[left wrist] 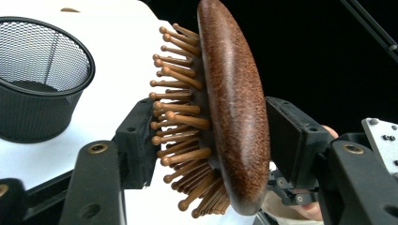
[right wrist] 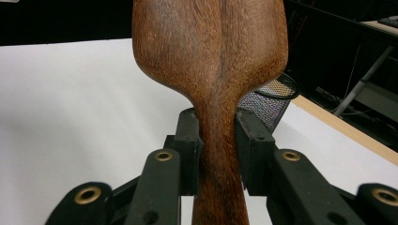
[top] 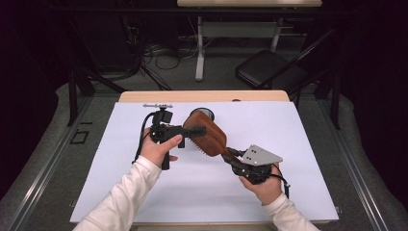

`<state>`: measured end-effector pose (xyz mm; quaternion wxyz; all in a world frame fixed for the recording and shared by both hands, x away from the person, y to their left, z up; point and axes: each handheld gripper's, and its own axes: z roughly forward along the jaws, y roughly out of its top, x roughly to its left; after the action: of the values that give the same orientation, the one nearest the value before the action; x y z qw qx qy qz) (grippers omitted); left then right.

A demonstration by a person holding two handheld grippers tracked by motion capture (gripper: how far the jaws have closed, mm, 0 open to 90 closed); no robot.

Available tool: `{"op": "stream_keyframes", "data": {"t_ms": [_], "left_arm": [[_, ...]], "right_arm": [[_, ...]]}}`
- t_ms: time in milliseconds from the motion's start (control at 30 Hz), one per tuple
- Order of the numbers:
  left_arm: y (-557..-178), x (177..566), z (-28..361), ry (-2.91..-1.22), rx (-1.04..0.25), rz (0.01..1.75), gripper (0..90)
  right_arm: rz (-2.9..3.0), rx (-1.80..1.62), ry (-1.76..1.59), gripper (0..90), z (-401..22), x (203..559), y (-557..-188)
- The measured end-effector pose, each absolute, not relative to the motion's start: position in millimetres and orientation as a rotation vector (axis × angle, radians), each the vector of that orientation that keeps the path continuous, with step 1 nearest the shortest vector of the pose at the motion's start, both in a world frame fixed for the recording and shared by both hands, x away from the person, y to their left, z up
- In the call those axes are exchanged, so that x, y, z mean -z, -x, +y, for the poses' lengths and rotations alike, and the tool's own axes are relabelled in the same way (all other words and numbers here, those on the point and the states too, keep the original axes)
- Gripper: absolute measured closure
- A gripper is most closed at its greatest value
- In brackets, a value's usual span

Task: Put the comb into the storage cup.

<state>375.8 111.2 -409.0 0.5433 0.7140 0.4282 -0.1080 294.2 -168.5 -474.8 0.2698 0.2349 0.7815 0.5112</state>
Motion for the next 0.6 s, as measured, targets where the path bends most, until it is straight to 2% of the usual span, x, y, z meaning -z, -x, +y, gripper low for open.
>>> {"op": "stream_keyframes", "data": {"t_ms": [600], "left_arm": [[-375.7, 408.6, 112.0, -1.645, 0.323, 1.037, 45.1]], "right_arm": [[2.109, -1.383, -0.648, 72.4, -167.5, 479.1, -295.9]]}}
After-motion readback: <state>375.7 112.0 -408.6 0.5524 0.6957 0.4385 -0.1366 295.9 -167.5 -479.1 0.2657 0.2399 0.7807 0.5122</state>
